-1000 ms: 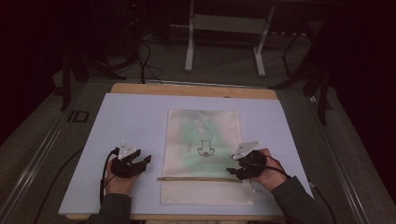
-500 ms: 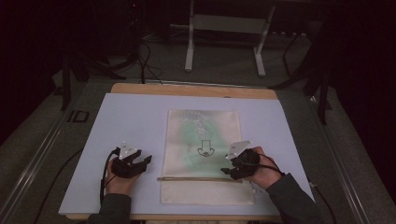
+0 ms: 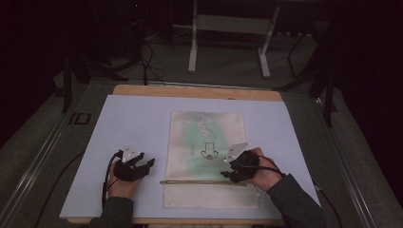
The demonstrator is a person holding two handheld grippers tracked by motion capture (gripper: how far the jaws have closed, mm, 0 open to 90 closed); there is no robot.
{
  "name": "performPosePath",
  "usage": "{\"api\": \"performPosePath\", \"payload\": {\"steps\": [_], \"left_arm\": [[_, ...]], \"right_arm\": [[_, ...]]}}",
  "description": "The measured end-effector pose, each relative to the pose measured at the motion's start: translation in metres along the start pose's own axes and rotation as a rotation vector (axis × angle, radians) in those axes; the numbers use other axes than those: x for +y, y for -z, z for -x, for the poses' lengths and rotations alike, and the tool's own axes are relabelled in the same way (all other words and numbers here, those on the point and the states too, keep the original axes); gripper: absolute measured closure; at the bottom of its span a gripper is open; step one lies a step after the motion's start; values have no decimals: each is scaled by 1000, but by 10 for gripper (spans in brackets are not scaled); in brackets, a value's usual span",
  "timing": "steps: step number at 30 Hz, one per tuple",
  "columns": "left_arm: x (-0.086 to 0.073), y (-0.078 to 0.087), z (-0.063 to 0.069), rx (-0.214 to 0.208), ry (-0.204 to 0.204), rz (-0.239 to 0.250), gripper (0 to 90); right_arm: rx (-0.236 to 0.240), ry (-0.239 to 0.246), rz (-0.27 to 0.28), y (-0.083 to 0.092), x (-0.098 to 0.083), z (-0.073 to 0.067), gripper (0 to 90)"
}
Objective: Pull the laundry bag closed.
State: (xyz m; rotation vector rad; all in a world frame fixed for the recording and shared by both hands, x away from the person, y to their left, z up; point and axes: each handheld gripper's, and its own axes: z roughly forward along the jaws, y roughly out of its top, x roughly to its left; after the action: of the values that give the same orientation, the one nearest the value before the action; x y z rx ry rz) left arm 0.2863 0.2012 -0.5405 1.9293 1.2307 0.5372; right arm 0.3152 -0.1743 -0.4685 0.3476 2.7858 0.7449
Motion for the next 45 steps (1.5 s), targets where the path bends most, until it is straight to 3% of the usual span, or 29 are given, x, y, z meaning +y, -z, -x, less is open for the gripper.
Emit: {"api": "performPosePath", "payload": {"steps": [34,45], "left_arm": [[0,-1,-1,2,7,-3,472],[2,-4,-2,-4,17,-38,476]], "right_arm": [[62,88,-5,-18,46,-16,457],[75,100,11,-24,62,-21,456]]}}
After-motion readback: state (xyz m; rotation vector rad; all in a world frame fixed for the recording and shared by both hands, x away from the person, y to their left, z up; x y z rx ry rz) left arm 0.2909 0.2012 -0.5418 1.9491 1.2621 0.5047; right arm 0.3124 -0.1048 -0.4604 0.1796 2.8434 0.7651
